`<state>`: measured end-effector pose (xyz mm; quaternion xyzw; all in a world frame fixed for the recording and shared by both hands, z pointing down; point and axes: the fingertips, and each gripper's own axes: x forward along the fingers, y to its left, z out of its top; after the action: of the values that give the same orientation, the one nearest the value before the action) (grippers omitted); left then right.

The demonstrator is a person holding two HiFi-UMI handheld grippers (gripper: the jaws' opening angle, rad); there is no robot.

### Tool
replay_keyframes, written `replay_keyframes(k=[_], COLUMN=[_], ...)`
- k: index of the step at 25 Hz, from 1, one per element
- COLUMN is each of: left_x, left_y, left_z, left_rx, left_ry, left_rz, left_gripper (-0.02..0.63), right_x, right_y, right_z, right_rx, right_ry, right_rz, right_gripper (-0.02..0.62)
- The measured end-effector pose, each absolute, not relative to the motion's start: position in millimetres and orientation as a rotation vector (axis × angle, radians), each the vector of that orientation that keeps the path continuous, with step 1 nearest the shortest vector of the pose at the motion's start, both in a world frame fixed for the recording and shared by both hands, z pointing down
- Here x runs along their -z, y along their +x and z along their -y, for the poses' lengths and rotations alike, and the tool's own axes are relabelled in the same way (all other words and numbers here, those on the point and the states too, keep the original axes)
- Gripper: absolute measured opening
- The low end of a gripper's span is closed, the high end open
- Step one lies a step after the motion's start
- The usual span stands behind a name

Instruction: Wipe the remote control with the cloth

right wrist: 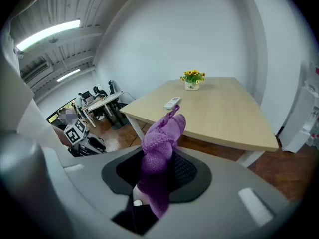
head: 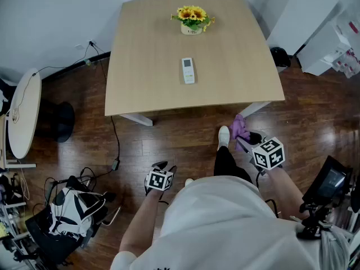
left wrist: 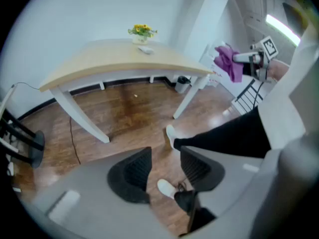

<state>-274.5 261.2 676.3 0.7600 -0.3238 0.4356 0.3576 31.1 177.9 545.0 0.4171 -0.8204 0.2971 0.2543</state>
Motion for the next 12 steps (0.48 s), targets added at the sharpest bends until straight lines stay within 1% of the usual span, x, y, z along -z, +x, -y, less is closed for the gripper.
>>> replay_keyframes(k=[3, 6, 9, 12], left_x=[-641, -611, -595, -588], left_y=[-224, -175, -145, -121], left_z=[-183, -107, -41, 20], left_rx=[-1.035, -0.971, -0.937, -0.889], left_ry=[1.996, 2.027, 2.015, 1.978], left_rz=[0.915, 0.979, 1.045, 1.105], left_gripper=[0.208, 0.235, 0.282, 0.291], right_x=[-542, -536, -533, -533], right_y=[57, 73, 83, 100], right_z=[-121, -67, -22, 17], right_rx=[-0.805, -0.789, -0.759, -0.743], right_ry=[1.104, 1.009, 0.905, 0.863], right_rz=[2.238, 2.275, 2.315, 2.324], right_gripper=[0.127, 0.127, 0.127, 0.127])
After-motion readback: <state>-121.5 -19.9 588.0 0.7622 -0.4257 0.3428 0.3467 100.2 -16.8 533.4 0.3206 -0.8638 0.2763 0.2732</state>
